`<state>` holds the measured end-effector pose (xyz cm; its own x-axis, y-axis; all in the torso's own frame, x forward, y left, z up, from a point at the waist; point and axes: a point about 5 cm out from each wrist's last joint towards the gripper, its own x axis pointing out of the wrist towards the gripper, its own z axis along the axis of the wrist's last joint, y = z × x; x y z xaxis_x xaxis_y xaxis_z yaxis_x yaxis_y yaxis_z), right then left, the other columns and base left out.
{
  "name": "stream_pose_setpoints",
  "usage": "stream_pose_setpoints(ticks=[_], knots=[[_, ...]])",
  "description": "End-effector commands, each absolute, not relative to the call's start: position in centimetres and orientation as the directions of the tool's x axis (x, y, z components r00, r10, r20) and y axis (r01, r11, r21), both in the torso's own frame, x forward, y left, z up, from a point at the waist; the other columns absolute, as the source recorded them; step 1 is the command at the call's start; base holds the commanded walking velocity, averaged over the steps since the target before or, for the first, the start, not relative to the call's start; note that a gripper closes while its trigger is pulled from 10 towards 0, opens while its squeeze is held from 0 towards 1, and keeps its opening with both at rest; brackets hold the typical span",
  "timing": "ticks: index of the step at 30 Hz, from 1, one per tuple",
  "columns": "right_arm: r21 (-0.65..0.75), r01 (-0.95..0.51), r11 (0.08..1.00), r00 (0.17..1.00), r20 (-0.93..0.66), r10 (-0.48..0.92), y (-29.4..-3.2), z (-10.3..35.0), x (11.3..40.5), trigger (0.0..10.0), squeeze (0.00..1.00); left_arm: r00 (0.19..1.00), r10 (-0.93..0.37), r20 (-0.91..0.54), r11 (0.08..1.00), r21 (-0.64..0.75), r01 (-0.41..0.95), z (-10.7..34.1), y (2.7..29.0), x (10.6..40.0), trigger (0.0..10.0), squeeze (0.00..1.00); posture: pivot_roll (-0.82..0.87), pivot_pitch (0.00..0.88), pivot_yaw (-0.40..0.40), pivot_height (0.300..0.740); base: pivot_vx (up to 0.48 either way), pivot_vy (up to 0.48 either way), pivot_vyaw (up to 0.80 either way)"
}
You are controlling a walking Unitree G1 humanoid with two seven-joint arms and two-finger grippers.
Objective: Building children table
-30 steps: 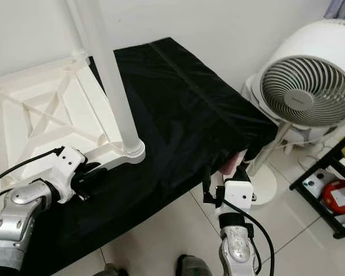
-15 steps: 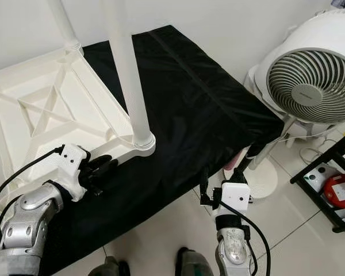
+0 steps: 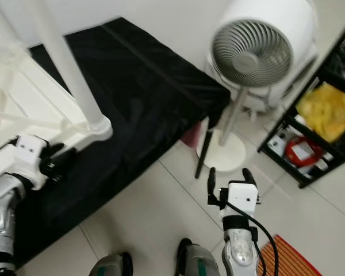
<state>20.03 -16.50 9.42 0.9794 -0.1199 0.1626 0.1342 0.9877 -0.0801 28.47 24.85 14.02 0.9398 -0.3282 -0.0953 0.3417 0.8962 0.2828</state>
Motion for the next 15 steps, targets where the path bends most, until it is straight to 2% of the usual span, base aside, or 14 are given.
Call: stream_pose_setpoints(ticks=[1, 2, 3, 5, 8, 15], knots=[[-0.086, 0.119, 0.989, 0.982, 0.158, -0.104, -16.2, 9.3, 20.1, 10.0, 0.0, 0.972, 0.226, 0.061, 0.926, 0.295, -0.234, 14.5, 27.7, 28.3, 10.0, 1.0, 0.03, 0.107, 0.049, 0.74, 0.0, 0.0, 0.0], [-0.087, 0.119, 0.989, 0.982, 0.157, -0.104, -16.2, 9.3, 20.0, 10.0, 0.0, 0.973, 0.221, 0.067, 0.926, 0.299, -0.231, 14.6, 27.5, 28.5, 10.0, 1.0, 0.03, 0.107, 0.049, 0.74, 0.0, 0.0, 0.0], [-0.089, 0.118, 0.989, 0.982, 0.155, -0.103, -16.2, 9.2, 20.0, 10.0, 0.0, 0.974, 0.208, 0.087, 0.928, 0.297, -0.224, 15.0, 27.1, 28.8, 10.0, 0.0, 0.03, 0.11, 0.046, 0.74, 0.0, 0.0, 0.0], [-0.089, 0.118, 0.989, 0.982, 0.155, -0.103, -16.2, 9.2, 20.0, 10.0, 0.0, 0.974, 0.208, 0.087, 0.928, 0.297, -0.224, 15.0, 27.1, 28.8, 10.0, 0.0, 0.03, 0.11, 0.046, 0.74, 0.0, 0.0, 0.0], [-0.086, 0.112, 0.99, 0.984, 0.151, -0.098, -16.1, 9.2, 19.9, 10.0, 0.0, 0.977, 0.137, 0.165, 0.952, 0.249, -0.175, 16.1, 26.0, 29.5, 10.0, 0.0, 0.03, 0.111, 0.046, 0.74, 0.0, 0.0, 0.0], [-0.08, 0.11, 0.991, 0.983, 0.156, -0.097, -16.1, 9.2, 19.9, 10.0, 0.0, 0.972, 0.107, 0.211, 0.972, 0.185, -0.148, 16.3, 25.9, 29.5, 10.0, 0.0, 0.03, 0.116, 0.046, 0.74, 0.0, 0.0, 0.0]])
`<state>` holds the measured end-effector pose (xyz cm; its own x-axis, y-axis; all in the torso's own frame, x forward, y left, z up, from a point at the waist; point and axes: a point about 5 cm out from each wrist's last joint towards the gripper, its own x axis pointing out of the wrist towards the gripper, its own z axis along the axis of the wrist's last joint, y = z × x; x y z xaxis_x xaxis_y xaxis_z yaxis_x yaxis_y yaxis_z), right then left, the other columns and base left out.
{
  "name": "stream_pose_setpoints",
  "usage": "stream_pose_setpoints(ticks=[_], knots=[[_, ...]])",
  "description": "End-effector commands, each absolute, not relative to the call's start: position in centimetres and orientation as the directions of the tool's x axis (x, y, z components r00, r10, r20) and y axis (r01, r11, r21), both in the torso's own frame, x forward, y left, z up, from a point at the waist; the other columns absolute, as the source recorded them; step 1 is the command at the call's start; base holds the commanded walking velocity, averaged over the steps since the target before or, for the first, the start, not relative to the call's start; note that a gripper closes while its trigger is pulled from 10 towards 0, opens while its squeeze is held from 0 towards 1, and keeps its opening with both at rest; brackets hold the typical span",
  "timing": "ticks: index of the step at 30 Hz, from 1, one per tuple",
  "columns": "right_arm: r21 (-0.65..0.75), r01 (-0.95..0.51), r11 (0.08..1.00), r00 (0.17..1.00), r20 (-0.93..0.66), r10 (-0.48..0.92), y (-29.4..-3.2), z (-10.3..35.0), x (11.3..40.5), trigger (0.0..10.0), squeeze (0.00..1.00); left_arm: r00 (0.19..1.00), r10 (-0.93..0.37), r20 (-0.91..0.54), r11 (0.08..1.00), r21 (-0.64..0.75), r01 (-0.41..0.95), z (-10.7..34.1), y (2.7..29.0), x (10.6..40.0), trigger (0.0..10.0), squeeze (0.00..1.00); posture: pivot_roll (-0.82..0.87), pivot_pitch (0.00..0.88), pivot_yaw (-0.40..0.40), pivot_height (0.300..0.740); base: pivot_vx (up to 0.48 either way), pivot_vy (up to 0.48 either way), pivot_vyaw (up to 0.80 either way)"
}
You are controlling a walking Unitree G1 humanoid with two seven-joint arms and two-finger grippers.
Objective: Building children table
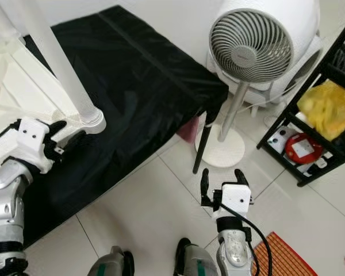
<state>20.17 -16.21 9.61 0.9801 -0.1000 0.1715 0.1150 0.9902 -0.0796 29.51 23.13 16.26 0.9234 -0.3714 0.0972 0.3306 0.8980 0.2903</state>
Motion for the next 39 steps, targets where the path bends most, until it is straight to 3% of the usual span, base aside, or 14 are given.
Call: stream_pose_setpoints(ticks=[1, 17, 26, 28, 31, 35, 39], knots=[[-0.075, 0.127, 0.989, 0.98, 0.163, -0.114, -16.4, 9.3, 19.7, 10.0, 0.0, 0.967, 0.095, 0.238, 0.979, 0.153, -0.134, 16.4, 25.8, 29.2, 10.0, 0.0, 0.03, 0.117, 0.046, 0.74, 0.0, 0.0, 0.0], [-0.077, 0.244, 0.967, 0.952, 0.207, -0.224, -18.4, 10.1, 18.7, 10.0, 0.0, 0.942, -0.035, 0.334, 0.993, 0.115, -0.003, 16.8, 23.2, 27.1, 10.0, 0.0, 0.05, 0.109, 0.026, 0.74, 0.0, 0.0, 0.0], [-0.097, 0.247, 0.964, 0.95, 0.22, -0.221, -19.2, 10.5, 19.2, 10.0, 0.0, 0.876, -0.295, 0.383, 0.949, 0.224, 0.222, 16.8, 20.3, 25.5, 10.0, 0.0, 0.06, 0.098, 0.006, 0.74, 0.0, 0.0, 0.0], [-0.097, 0.247, 0.964, 0.95, 0.22, -0.221, -19.2, 10.5, 19.2, 10.0, 0.0, 0.876, -0.295, 0.383, 0.949, 0.224, 0.222, 16.8, 20.3, 25.5, 10.0, 0.0, 0.06, 0.098, 0.006, 0.74, 0.0, 0.0, 0.0], [-0.11, 0.255, 0.961, 0.947, 0.231, -0.225, -19.6, 10.8, 19.6, 10.0, 0.0, 0.85, -0.386, 0.359, 0.916, 0.26, 0.306, 16.3, 19.4, 25.1, 10.0, 0.0, 0.06, 0.097, -0.001, 0.74, 0.0, 0.0, 0.0], [-0.113, 0.261, 0.959, 0.945, 0.235, -0.229, -19.9, 10.9, 19.8, 10.0, 0.0, 0.848, -0.408, 0.339, 0.908, 0.252, 0.336, 15.9, 19.0, 25.1, 10.0, 0.0, 0.07, 0.091, -0.009, 0.74, 0.0, 0.0, 0.0], [-0.12, 0.26, 0.958, 0.942, 0.248, -0.225, -20.1, 11.3, 20.2, 10.0, 0.0, 0.846, -0.495, 0.196, 0.861, 0.243, 0.447, 13.3, 18.4, 25.4, 10.0, 0.0, 0.07, 0.081, -0.02, 0.74, 0.0, 0.0, 0.0]])
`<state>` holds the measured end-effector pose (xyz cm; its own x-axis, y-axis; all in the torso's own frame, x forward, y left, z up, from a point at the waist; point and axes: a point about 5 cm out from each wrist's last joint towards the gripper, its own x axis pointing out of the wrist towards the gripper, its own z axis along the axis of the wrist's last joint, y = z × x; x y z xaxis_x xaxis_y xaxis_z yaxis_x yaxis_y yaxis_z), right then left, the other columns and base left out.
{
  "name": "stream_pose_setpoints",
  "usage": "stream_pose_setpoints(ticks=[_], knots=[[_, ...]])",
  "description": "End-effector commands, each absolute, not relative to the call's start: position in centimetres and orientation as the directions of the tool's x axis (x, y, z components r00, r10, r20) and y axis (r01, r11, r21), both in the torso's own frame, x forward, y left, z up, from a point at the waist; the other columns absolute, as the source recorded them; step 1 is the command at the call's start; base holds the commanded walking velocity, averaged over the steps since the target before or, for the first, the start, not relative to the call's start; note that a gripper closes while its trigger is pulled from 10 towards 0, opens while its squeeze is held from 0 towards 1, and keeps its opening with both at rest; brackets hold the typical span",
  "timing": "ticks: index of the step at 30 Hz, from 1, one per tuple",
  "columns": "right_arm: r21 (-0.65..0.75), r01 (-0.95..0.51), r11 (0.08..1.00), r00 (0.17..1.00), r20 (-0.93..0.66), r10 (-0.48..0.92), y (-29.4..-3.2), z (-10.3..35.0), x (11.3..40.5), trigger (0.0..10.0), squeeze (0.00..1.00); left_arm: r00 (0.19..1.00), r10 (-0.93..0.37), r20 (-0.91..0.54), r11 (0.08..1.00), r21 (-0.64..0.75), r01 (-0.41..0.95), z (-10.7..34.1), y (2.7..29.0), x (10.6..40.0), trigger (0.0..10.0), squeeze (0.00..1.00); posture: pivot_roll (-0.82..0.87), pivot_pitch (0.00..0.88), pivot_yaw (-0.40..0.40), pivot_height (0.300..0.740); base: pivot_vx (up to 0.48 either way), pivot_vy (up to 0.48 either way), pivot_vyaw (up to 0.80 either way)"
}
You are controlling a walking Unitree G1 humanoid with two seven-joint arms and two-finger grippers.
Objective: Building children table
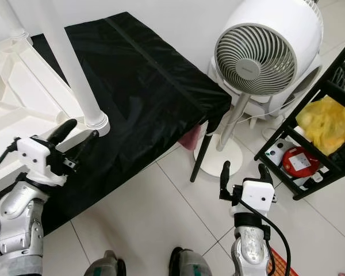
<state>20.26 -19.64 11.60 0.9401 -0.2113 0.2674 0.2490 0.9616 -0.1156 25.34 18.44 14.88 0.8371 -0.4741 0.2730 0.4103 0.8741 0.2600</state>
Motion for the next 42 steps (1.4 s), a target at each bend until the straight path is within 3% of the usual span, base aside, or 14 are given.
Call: stream_pose_setpoints(ticks=[1, 11, 17, 23, 27, 33, 42], knots=[[-0.123, 0.256, 0.959, 0.942, 0.253, -0.219, -20.1, 11.5, 20.4, 10.0, 0.0, 0.859, -0.49, 0.149, 0.859, 0.251, 0.447, 12.6, 18.8, 25.8, 10.0, 0.0, 0.07, 0.077, -0.022, 0.74, 0.0, 0.0, 0.0], [-0.132, 0.258, 0.957, 0.939, 0.268, -0.216, -20.7, 12.1, 20.9, 10.0, 0.0, 0.906, -0.424, 0.002, 0.869, 0.282, 0.406, 11.1, 20.3, 27.4, 10.0, 0.0, 0.07, 0.074, -0.022, 0.74, 0.0, 0.0, 0.0], [-0.09, 0.313, 0.945, 0.909, 0.315, -0.271, -21.9, 13.9, 22.1, 10.0, 0.0, 0.96, -0.269, -0.083, 0.899, 0.337, 0.281, 10.6, 21.3, 28.7, 10.0, 0.0, 0.08, 0.068, -0.023, 0.74, 0.0, 0.0, 0.0], [-0.087, 0.362, 0.928, 0.892, 0.322, -0.318, -22.9, 14.7, 23.0, 10.0, 0.0, 0.963, -0.26, -0.074, 0.896, 0.352, 0.269, 10.7, 22.0, 28.5, 10.0, 0.0, 0.1, 0.064, -0.028, 0.74, 0.0, 0.0, 0.0], [-0.108, 0.383, 0.917, 0.885, 0.327, -0.331, -23.8, 15.3, 23.9, 10.0, 0.0, 0.986, -0.142, -0.088, 0.915, 0.369, 0.164, 10.9, 24.3, 28.8, 10.0, 0.0, 0.12, 0.06, -0.03, 0.74, 0.0, 0.0, 0.0], [-0.101, 0.356, 0.929, 0.892, 0.332, -0.306, -23.5, 15.5, 24.7, 10.0, 0.0, 0.997, -0.015, -0.075, 0.929, 0.367, 0.042, 11.4, 25.8, 29.2, 10.0, 0.0, 0.13, 0.057, -0.036, 0.74, 0.0, 0.0, 0.0], [-0.097, 0.338, 0.936, 0.9, 0.323, -0.291, -22.9, 15.4, 25.1, 10.0, 0.0, 0.996, 0.029, -0.081, 0.921, 0.39, 0.005, 11.1, 26.2, 29.2, 10.0, 0.0, 0.13, 0.058, -0.035, 0.74, 0.0, 0.0, 0.0]])
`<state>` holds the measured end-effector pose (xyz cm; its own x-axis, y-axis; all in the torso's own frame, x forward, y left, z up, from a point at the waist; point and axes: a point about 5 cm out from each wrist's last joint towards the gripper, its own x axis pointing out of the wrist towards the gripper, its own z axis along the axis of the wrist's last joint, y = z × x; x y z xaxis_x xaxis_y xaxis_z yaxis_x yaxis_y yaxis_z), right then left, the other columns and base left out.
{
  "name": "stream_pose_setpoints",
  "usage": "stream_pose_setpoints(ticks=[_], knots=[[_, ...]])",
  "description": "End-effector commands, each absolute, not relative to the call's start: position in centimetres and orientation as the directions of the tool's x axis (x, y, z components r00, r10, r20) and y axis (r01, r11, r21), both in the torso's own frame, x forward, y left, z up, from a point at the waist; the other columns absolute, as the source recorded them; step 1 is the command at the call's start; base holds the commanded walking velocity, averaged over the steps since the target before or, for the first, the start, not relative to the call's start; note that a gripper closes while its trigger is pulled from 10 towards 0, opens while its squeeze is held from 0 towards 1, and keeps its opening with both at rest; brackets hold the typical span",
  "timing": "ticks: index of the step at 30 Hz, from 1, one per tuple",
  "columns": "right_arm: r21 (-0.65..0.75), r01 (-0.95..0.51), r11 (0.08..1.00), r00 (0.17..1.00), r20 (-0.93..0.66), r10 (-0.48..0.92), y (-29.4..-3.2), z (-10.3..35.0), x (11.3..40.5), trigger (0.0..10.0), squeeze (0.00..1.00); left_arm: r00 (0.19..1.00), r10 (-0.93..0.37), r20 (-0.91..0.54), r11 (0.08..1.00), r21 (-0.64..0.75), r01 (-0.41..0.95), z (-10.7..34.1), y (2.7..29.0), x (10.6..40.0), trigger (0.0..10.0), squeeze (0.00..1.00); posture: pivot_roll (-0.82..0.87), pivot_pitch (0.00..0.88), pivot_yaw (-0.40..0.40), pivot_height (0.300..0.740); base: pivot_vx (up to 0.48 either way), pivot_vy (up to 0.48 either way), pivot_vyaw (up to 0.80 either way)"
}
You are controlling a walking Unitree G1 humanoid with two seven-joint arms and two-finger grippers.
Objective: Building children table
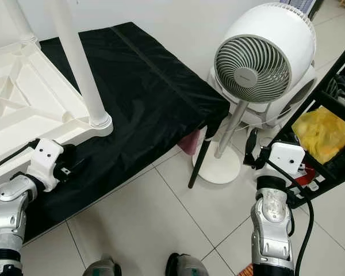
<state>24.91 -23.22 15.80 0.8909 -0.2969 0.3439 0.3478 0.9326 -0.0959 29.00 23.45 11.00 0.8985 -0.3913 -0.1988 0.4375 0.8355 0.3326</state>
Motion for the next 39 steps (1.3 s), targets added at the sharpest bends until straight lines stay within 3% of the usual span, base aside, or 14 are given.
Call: stream_pose_setpoints(ticks=[1, 7, 9, 10, 13, 21, 26, 39], knots=[[-0.098, 0.334, 0.938, 0.902, 0.323, -0.287, -22.9, 15.5, 25.2, 10.0, 0.0, 0.996, 0.049, -0.078, 0.919, 0.395, -0.014, 11.1, 26.5, 29.2, 10.0, 0.0, 0.13, 0.059, -0.035, 0.74, 0.0, 0.0, 0.0], [-0.103, 0.328, 0.939, 0.904, 0.322, -0.28, -23.0, 15.7, 25.3, 10.0, 0.0, 0.987, 0.141, -0.079, 0.921, 0.377, -0.101, 11.1, 27.8, 29.3, 10.0, 0.0, 0.12, 0.061, -0.03, 0.74, 0.0, 0.0, 0.0], [-0.106, 0.322, 0.941, 0.905, 0.327, -0.273, -22.9, 15.7, 25.2, 10.0, 0.0, 1.0, -0.024, -0.006, 0.946, 0.322, 0.024, 12.1, 25.3, 29.0, 10.0, 0.0, 0.12, 0.062, -0.033, 0.74, 0.0, 0.0, 0.0], [-0.106, 0.322, 0.941, 0.905, 0.327, -0.273, -22.9, 15.7, 25.2, 10.0, 0.0, 1.0, -0.024, -0.006, 0.946, 0.322, 0.024, 12.1, 25.3, 29.0, 10.0, 0.0, 0.12, 0.062, -0.033, 0.74, 0.0, 0.0, 0.0], [-0.108, 0.275, 0.955, 0.924, 0.305, -0.232, -22.0, 15.2, 25.1, 10.0, 0.0, 0.972, -0.226, 0.059, 0.933, 0.301, 0.198, 12.8, 21.7, 28.4, 10.0, 0.0, 0.12, 0.062, -0.037, 0.74, 0.0, 0.0, 0.0], [-0.106, 0.183, 0.977, 0.949, 0.278, -0.147, -20.3, 14.4, 24.9, 10.0, 0.0, 0.938, -0.341, 0.069, 0.903, 0.304, 0.305, 12.7, 20.0, 28.1, 10.0, 0.0, 0.11, 0.064, -0.038, 0.74, 0.0, 0.0, 0.0], [-0.141, 0.152, 0.978, 0.958, 0.263, -0.11, -18.9, 13.6, 24.1, 10.0, 0.0, 0.889, -0.447, 0.104, 0.879, 0.234, 0.415, 13.2, 17.7, 27.4, 10.0, 0.0, 0.11, 0.065, -0.034, 0.74, 0.0, 0.0, 0.0], [-0.154, 0.151, 0.976, 0.958, 0.265, -0.106, -18.8, 13.5, 23.5, 10.0, 0.0, 0.892, -0.416, 0.177, 0.903, 0.198, 0.382, 14.8, 16.4, 28.4, 10.0, 0.0, 0.09, 0.051, -0.033, 0.74, 0.0, 0.0, 0.74]])
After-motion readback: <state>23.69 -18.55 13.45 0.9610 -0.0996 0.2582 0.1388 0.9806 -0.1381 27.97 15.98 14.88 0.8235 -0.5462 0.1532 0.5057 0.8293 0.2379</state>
